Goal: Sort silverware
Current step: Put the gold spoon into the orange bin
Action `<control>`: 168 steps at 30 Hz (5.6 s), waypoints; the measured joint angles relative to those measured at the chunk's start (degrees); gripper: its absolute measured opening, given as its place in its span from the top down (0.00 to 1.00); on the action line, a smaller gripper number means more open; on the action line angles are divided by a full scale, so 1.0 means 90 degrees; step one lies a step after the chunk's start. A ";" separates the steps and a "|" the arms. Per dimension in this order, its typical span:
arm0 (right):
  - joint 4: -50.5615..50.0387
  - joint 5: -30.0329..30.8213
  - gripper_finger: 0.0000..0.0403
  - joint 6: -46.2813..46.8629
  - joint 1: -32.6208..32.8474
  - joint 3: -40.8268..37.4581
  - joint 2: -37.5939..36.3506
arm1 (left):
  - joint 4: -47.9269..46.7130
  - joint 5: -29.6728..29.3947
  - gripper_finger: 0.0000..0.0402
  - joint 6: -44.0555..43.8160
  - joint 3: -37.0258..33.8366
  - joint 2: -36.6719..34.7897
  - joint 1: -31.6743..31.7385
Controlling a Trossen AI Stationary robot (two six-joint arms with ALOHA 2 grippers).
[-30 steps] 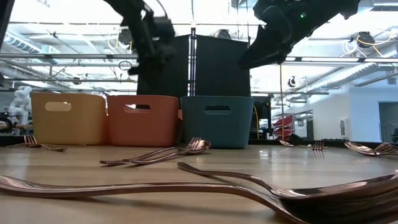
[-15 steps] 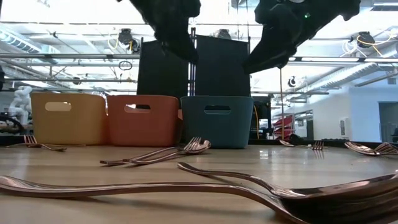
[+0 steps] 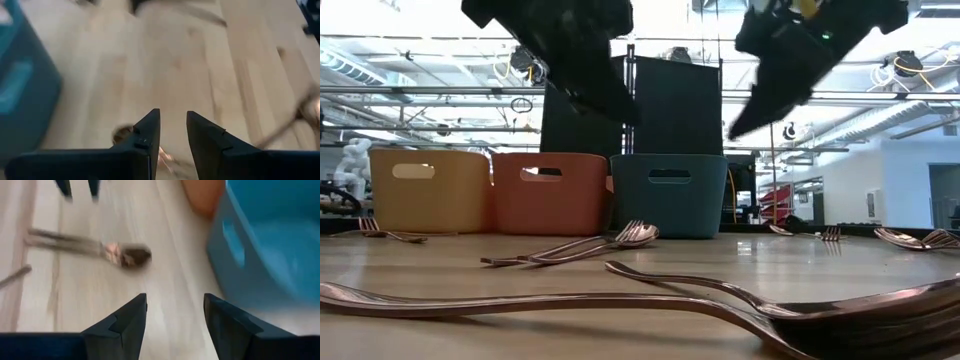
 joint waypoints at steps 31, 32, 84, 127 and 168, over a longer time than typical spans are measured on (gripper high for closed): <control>-0.5150 -0.1619 0.53 0.8333 0.2232 -0.0002 -0.0045 | 0.5249 0.3052 0.77 0.1704 -0.1384 -0.0011 0.1997; -0.5125 -0.1602 0.53 0.8389 0.2254 -0.0002 0.0024 | 0.5239 0.3069 0.77 0.1705 -0.1384 -0.0011 0.1993; -0.6336 -0.2132 1.00 0.8791 0.2024 -0.0051 0.1101 | 0.5147 0.3072 0.77 0.1645 -0.1382 -0.0004 0.1987; -0.4204 -0.2152 0.73 0.5692 0.0512 -0.1365 0.0985 | 0.5076 0.3124 0.77 0.1645 -0.1379 -0.0004 0.1987; 0.4969 0.2583 1.00 0.1150 0.0238 -0.1246 -0.1004 | 0.5171 0.1740 0.77 0.0006 -0.1217 -0.0004 0.1724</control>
